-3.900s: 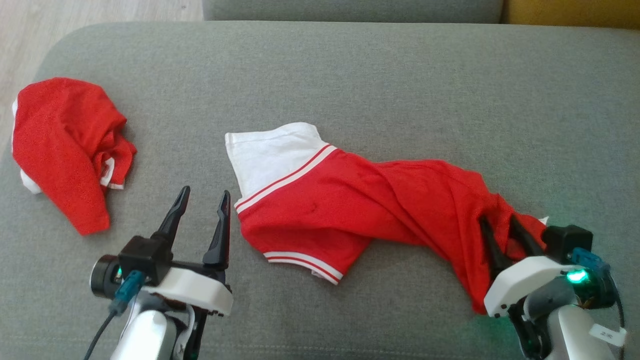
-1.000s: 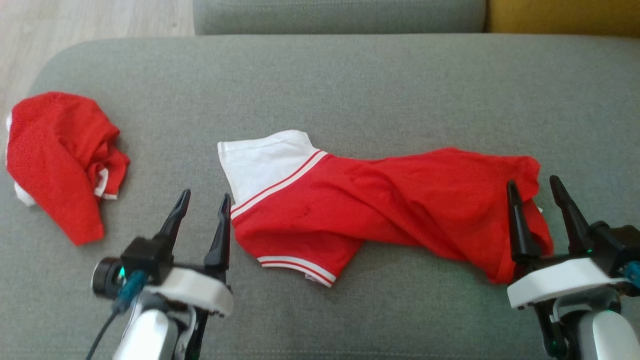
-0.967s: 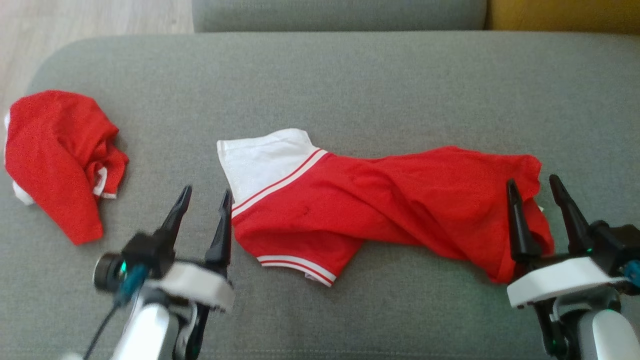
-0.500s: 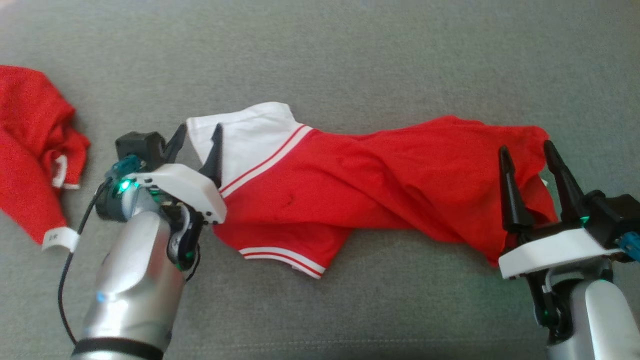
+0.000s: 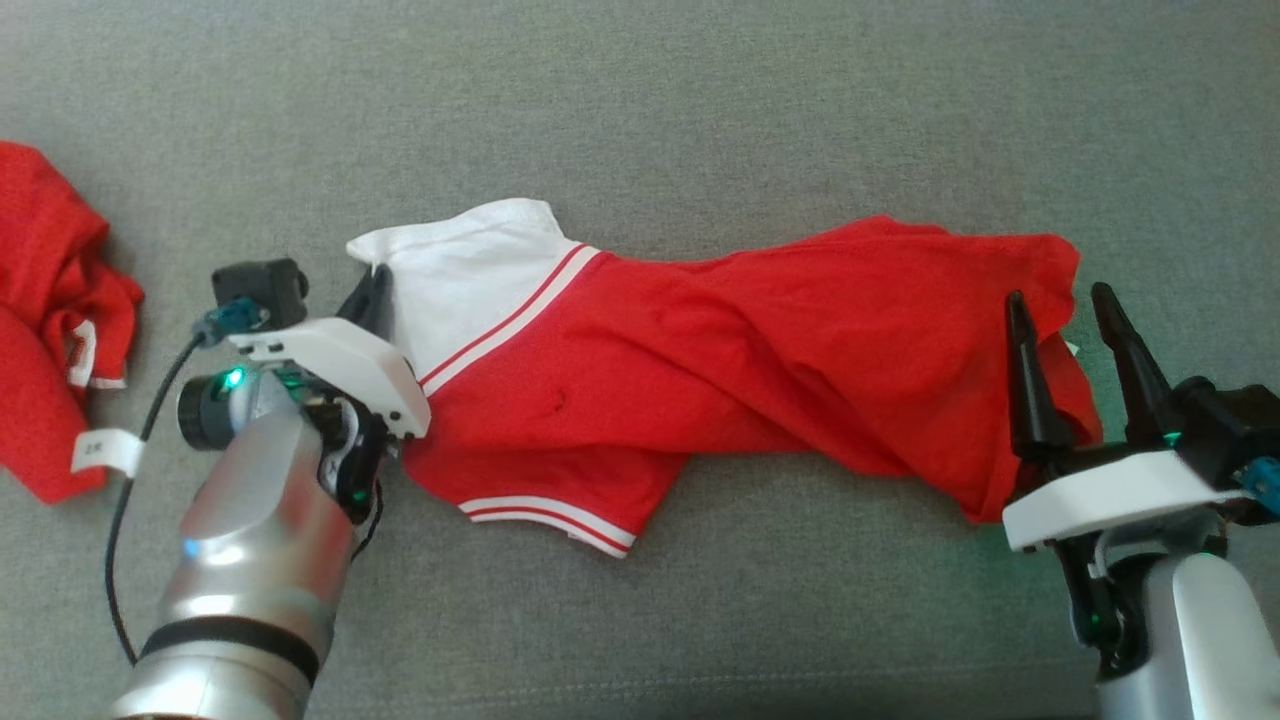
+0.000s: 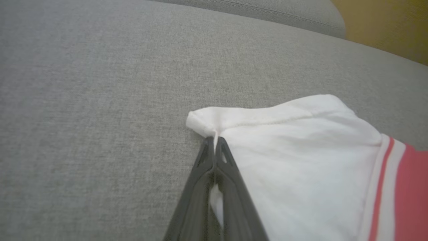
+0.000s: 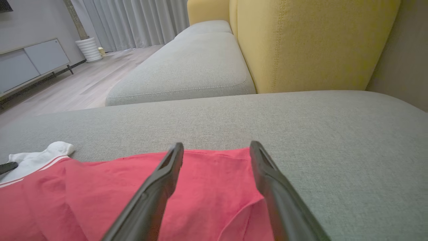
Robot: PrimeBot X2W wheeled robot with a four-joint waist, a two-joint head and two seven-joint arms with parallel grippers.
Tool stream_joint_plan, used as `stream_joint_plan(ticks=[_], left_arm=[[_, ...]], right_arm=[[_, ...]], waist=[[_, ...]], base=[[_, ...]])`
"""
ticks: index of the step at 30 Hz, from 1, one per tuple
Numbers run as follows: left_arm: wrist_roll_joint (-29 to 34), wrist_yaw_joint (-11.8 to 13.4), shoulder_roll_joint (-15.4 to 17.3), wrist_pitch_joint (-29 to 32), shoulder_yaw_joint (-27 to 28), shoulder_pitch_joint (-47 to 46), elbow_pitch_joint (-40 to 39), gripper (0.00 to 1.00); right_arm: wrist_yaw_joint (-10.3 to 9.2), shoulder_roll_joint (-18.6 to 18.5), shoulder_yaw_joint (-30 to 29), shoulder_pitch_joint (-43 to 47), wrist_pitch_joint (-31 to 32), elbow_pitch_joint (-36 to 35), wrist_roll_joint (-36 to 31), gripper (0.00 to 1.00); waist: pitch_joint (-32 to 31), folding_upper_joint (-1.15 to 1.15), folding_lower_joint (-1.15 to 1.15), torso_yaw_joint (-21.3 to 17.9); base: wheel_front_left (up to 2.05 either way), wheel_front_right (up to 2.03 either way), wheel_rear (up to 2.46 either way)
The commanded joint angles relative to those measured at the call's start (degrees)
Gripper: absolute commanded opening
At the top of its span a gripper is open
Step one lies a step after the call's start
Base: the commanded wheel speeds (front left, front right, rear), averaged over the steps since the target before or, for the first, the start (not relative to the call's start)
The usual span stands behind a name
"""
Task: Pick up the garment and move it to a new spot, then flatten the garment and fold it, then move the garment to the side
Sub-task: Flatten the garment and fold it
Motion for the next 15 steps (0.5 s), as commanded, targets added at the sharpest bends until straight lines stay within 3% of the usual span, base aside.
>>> stream_joint_plan(ticks=[1, 7, 15], left_arm=[[-0.56, -0.34, 1.27, -0.83, 0.78, -1.79, -0.41, 0.0], [-0.08, -0.81, 1.15, -3.2, -0.27, -3.45, 0.38, 0.0], [0.85, -1.1, 0.11, -3.71, -2.22, -4.9, -1.96, 0.0]], right_arm=[[-0.05, -0.22, 0.85, -1.95, -0.53, -1.51, 0.44, 1.0], [-0.05, -0.21, -2.67, -6.38, 0.09, 2.9, 0.05, 1.0], [-0.05, -1.61, -4.4, -14.11, 5.57, 15.31, -2.35, 1.0]], waist=[[-0.11, 0.0, 0.0, 0.1], [-0.37, 0.0, 0.0, 0.46], [0.8, 0.0, 0.0, 2.86]], base=[[0.0, 0.0, 0.0], [0.0, 0.0, 0.0], [0.0, 0.0, 0.0]])
